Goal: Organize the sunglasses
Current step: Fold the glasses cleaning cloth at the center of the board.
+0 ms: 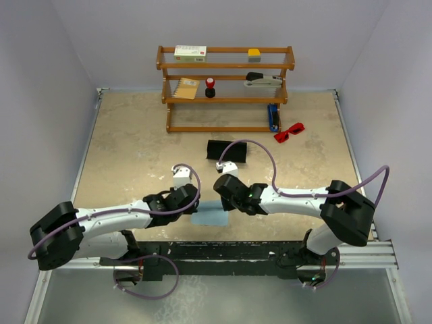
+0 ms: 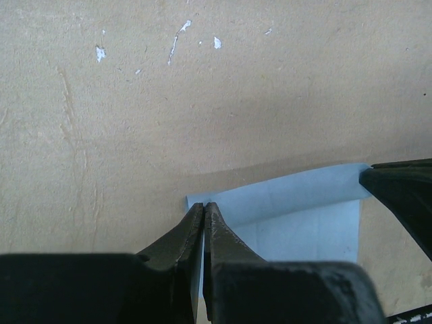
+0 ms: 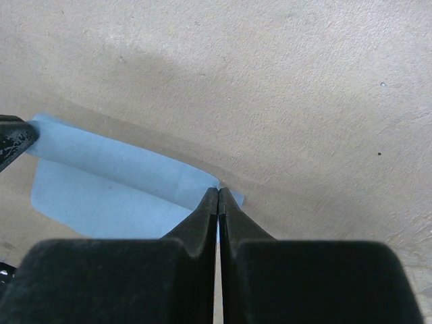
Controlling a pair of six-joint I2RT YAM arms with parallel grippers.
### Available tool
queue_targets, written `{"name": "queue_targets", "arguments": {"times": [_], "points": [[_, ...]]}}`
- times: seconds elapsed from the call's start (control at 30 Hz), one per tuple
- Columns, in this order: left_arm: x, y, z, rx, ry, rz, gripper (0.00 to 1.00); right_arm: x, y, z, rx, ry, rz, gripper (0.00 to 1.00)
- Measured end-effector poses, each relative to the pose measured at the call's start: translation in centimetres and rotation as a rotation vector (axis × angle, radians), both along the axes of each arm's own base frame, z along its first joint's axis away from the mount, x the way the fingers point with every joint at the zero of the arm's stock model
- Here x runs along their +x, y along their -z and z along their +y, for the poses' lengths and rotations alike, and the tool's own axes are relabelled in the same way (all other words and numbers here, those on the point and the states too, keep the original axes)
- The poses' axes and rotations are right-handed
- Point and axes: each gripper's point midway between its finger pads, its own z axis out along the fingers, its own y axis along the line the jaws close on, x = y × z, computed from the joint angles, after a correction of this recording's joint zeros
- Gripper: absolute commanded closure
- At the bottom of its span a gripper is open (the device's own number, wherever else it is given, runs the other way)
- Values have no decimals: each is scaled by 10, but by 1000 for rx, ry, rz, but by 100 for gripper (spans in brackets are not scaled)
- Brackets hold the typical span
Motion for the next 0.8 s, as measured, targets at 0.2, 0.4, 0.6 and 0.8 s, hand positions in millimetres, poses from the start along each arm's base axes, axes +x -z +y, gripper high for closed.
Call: {"name": "queue_targets", "arguments": {"times": [0.2,0.4,0.6,0.8], "points": [[-4,3,1,5,-3,3,100,0,0,0,0,0,0,100],[-4,3,2,4,-13,1,100,-1,0,0,0,-3,0,100],[-5,3,1,7,-8,-3,100,-3,0,2,0,-8,2,100],[-7,4,0,5,-3,-1,100,-7,2,2,1,-6,9,100]]}}
